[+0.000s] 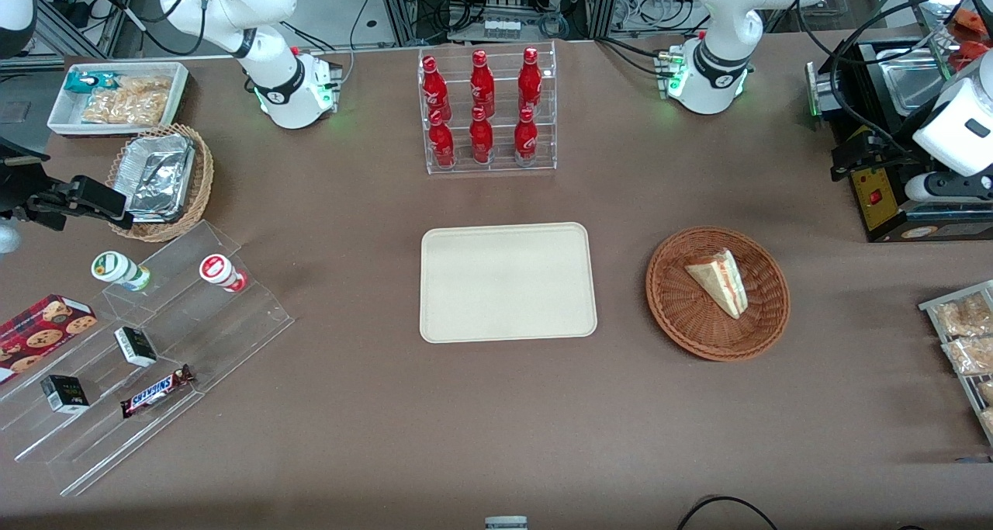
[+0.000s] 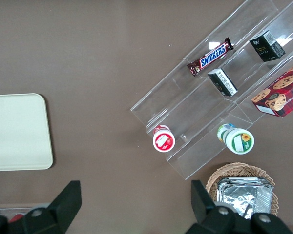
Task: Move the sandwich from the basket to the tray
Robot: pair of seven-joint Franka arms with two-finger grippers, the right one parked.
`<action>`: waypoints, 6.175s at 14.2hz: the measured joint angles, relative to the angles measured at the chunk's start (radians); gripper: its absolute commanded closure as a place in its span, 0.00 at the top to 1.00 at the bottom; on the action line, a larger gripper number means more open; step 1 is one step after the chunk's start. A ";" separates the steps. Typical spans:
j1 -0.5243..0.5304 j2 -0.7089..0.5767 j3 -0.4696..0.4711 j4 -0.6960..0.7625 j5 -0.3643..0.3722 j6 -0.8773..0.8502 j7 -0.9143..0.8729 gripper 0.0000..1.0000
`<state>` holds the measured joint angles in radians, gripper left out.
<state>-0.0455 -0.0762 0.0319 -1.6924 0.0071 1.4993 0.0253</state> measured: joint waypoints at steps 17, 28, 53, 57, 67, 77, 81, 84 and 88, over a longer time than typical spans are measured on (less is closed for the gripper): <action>-0.079 0.196 -0.015 -0.317 0.000 0.469 -0.223 1.00; -0.112 0.230 -0.015 -0.545 0.000 0.848 -0.902 1.00; -0.351 0.349 -0.051 -0.192 -0.003 0.513 -0.539 0.02; -0.458 0.466 -0.056 -0.050 -0.068 0.482 -0.613 0.02; -0.676 0.727 -0.061 0.189 -0.156 0.589 -0.833 0.02; -0.738 0.843 -0.055 0.265 -0.126 0.628 -0.867 1.00; -0.738 0.833 -0.050 0.289 -0.118 0.621 -0.866 1.00; -0.738 0.788 -0.039 0.304 -0.106 0.557 -0.868 1.00; -0.734 0.686 0.041 0.308 -0.064 0.413 -0.870 1.00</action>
<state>-0.7792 0.6102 0.0732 -1.3841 -0.0573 1.9124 -0.8445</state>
